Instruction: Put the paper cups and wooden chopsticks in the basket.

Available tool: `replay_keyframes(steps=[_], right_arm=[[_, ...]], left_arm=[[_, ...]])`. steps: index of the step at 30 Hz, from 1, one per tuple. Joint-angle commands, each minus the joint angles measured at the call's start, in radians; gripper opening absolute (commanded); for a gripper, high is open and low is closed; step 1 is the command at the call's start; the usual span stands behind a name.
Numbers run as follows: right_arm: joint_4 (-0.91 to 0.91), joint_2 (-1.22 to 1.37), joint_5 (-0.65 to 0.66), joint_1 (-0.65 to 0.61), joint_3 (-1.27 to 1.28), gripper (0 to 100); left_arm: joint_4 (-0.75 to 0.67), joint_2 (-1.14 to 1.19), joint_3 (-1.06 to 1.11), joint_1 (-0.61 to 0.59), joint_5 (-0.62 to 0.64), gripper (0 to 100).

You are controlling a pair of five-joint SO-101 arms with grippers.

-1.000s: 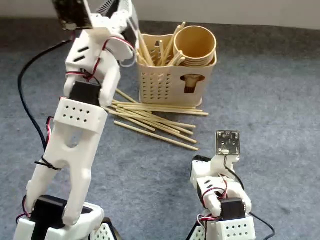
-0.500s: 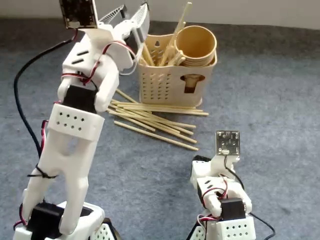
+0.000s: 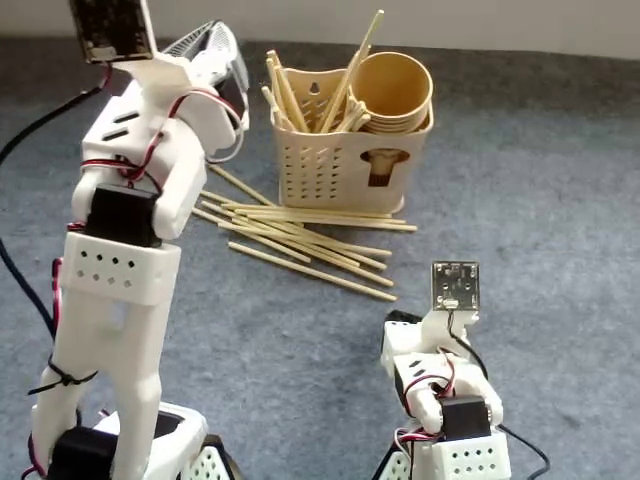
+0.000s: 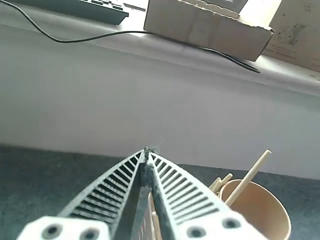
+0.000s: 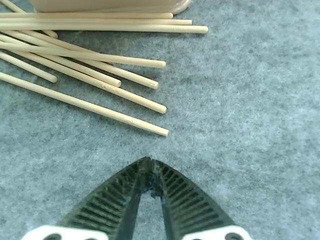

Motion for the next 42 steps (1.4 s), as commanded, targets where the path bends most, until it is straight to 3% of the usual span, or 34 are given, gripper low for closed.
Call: replay_keyframes(steps=[1,10,14,27,36,42], right_arm=[[0.010,-0.013,-0.003,-0.005,0.148,0.5],[0.010,-0.013,-0.003,-0.005,0.148,0.5],[0.010,-0.013,-0.003,-0.005,0.148,0.5],[0.010,-0.013,-0.005,-0.005,0.148,0.5],[0.010,-0.013,-0.005,-0.005,0.148,0.5],[0.010,-0.013,-0.006,-0.005,0.148,0.5]], left_arm=[[0.069,-0.054,-0.047,-0.076,0.110,1],[0.465,-0.044,-0.042,-0.176,0.232,1],[0.548,-0.044,0.035,-0.197,0.276,1],[0.548,-0.044,0.426,-0.142,0.379,1],[0.414,-0.042,0.591,-0.044,0.454,1],[0.416,0.102,0.559,-0.028,0.491,15]])
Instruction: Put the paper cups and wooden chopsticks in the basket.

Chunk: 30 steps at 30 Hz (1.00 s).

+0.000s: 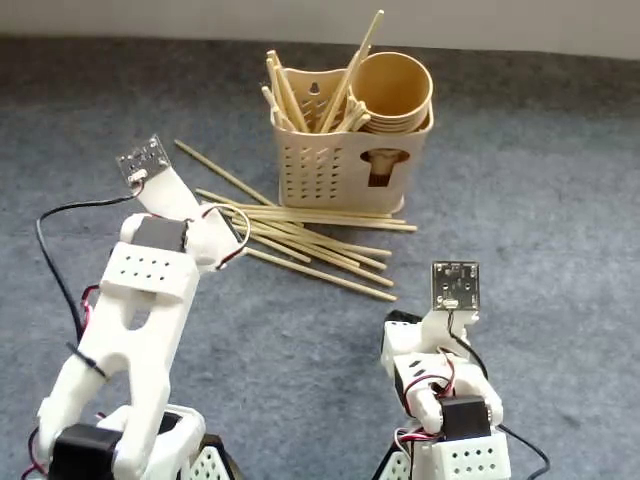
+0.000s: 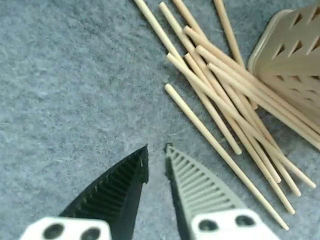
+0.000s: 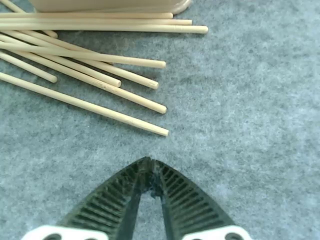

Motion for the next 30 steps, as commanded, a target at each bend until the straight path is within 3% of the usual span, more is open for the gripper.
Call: replay_keyframes(steps=[1,10,30], right_arm=[[0.010,-0.013,-0.006,-0.005,0.148,0.5],[0.010,-0.013,-0.006,-0.005,0.148,0.5],[0.010,-0.013,-0.003,-0.005,0.148,0.5]], left_arm=[[-0.012,0.128,-0.058,0.024,0.015,15],[-0.015,0.406,-0.245,0.022,0.083,15],[-0.015,0.779,-0.522,0.022,0.118,15]])
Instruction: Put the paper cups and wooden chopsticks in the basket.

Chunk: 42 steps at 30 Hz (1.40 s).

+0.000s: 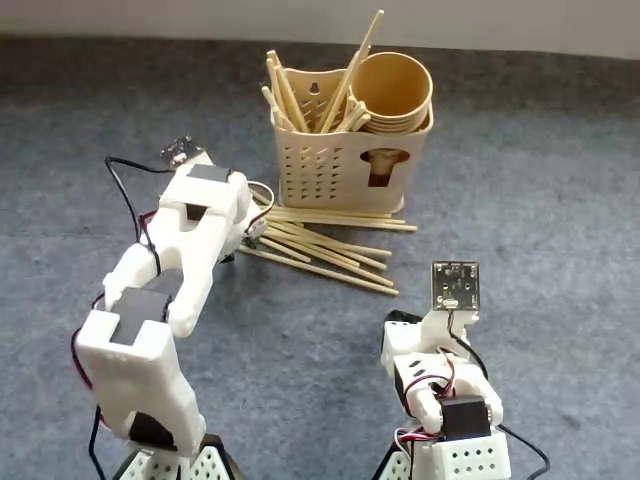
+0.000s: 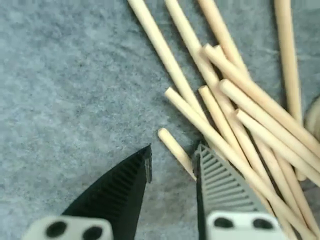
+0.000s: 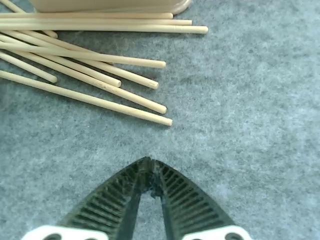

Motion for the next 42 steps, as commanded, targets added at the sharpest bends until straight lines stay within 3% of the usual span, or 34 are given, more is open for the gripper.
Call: replay_keyframes(steps=[1,5,10,20,34,42], right_arm=[[0.010,-0.013,-0.003,-0.005,0.148,0.5],[0.010,-0.013,-0.003,-0.005,0.148,0.5],[0.010,-0.013,-0.003,-0.005,0.148,0.5],[0.010,-0.013,-0.003,-0.005,0.148,0.5],[0.010,-0.013,-0.003,-0.005,0.148,0.5],[0.010,-0.013,-0.003,-0.005,0.148,0.5]], left_arm=[[-0.009,0.030,-0.065,0.015,0.009,15],[-0.009,0.058,-0.071,0.015,0.009,14],[-0.009,0.084,-0.071,0.015,0.009,0],[-0.002,0.081,-0.062,0.015,0.008,0],[0.132,0.031,-0.051,0.015,0.000,0],[0.002,-0.199,0.171,0.013,0.000,0]])
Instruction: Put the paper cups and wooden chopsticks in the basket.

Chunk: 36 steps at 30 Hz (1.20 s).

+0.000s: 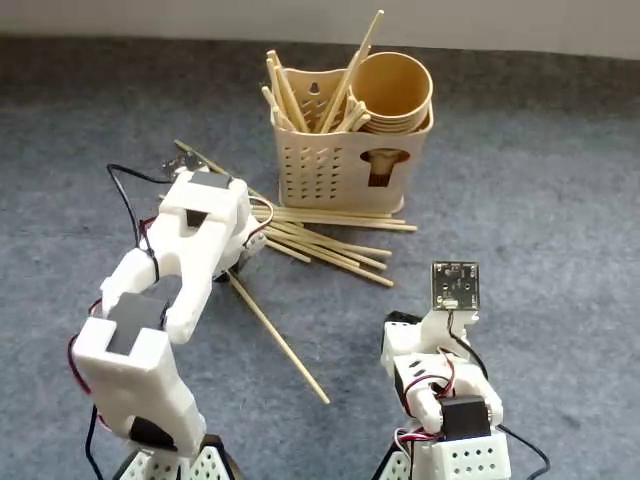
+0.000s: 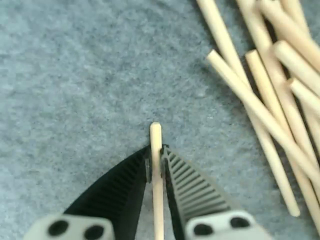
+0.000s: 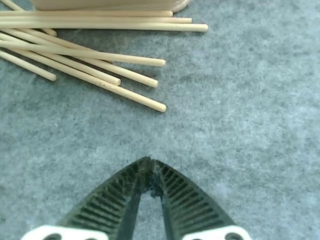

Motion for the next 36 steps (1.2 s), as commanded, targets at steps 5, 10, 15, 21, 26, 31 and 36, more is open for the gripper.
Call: replay_keyframes(steps=[5,10,15,21,26,31,36], right_arm=[[0.004,-0.013,-0.003,-0.005,0.148,0.5],[0.004,-0.013,-0.003,-0.005,0.148,0.5],[0.004,-0.013,-0.003,-0.005,0.148,0.5],[0.004,-0.013,-0.003,-0.005,0.148,0.5],[0.004,-0.013,-0.003,-0.005,0.148,0.5],[0.004,-0.013,-0.003,-0.005,0.148,0.5],[0.004,-0.013,-0.003,-0.005,0.148,0.5]], left_arm=[[-0.126,-0.280,0.182,-0.028,0.000,0],[-0.124,-0.406,0.199,-0.070,-0.072,0],[-0.126,-0.496,0.197,-0.065,-0.081,0],[-0.126,-0.641,0.188,-0.067,-0.087,0],[-0.157,-0.812,0.180,-0.067,-0.176,0],[-0.256,-0.914,0.148,-0.067,-0.226,0],[-0.298,-0.923,0.062,-0.068,-0.239,1]])
